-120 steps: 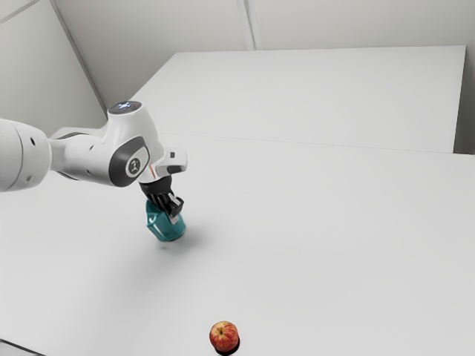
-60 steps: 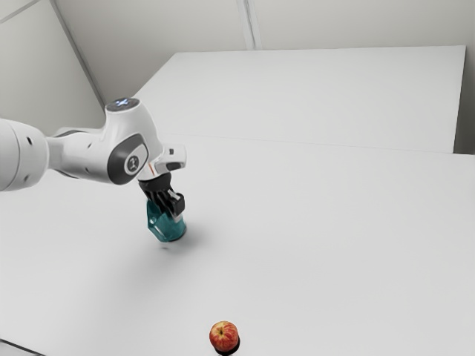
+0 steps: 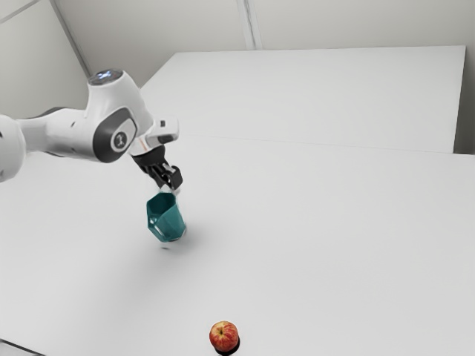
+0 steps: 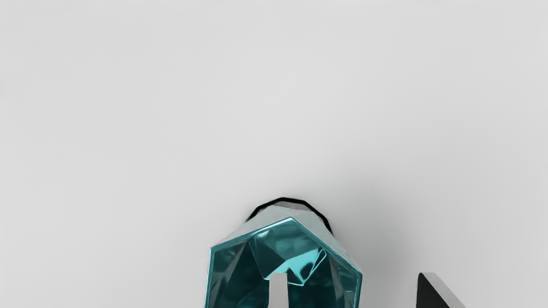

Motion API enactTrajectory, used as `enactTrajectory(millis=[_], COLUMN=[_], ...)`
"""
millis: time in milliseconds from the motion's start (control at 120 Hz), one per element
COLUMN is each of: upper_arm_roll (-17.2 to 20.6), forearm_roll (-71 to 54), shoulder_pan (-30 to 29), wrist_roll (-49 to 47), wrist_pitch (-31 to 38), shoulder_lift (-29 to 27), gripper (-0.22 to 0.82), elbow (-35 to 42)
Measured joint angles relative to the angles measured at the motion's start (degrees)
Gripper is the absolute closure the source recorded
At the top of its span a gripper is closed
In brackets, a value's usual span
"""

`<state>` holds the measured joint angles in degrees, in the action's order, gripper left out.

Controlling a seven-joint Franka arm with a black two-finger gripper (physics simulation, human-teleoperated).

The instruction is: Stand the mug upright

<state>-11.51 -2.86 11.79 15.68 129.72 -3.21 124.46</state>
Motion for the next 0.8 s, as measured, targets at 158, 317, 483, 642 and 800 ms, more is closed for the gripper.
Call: enactTrajectory(millis=[158, 317, 483, 642, 800], upper_arm_roll=[0.00, 0.08, 0.16, 0.01, 0.00], forearm_roll=[0.37, 2.64, 4.95, 6.04, 6.36], shoulder_pan=[-0.07, -2.04, -3.73, -4.64, -4.59], wrist_roll=[-0.22, -0.58, -1.03, -1.42, -1.74], wrist_pitch=[-6.30, -17.00, -26.64, -31.67, -33.90], shoulder_lift=[3.28, 11.06, 17.03, 17.32, 17.31], gripper=[0.20, 0.09, 0.04, 0.02, 0.01], elbow=[-11.65, -26.99, -38.33, -39.27, -39.35])
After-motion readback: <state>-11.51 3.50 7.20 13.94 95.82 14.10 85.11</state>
